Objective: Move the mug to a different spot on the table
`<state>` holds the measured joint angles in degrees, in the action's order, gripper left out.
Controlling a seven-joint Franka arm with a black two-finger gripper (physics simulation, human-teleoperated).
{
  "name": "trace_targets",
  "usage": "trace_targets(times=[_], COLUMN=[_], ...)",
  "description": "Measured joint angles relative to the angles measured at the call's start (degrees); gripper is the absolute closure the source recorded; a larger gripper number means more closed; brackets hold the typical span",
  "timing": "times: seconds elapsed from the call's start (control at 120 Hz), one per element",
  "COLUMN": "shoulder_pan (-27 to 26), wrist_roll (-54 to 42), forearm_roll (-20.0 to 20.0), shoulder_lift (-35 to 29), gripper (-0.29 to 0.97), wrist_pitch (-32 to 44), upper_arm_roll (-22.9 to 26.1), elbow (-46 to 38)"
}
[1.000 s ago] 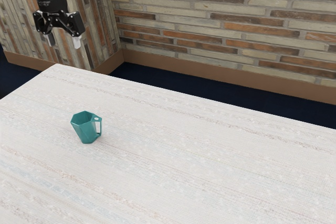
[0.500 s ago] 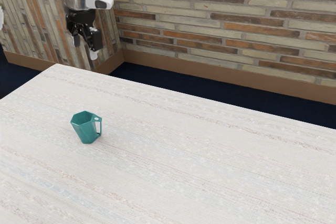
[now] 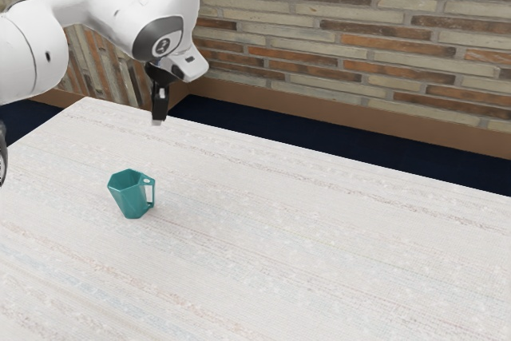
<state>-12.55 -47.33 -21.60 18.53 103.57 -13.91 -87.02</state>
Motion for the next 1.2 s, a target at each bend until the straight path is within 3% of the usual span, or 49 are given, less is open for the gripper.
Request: trace_targets(times=[0.15,0.55,1.2], shoulder_pan=[-0.2,0.05,3.41], wrist_roll=[-4.16,-6.8,-4.86], forearm_roll=[-1.98,-2.56,-2.22], shoulder_lift=[0.45,0.85,6.28], gripper=[0.0,0.0,0.0], wrist_pitch=[4.48,11.68,19.96], upper_arm_roll=[-0.05,-0.65,-0.85], elbow=[-4.83,-15.36,-18.11])
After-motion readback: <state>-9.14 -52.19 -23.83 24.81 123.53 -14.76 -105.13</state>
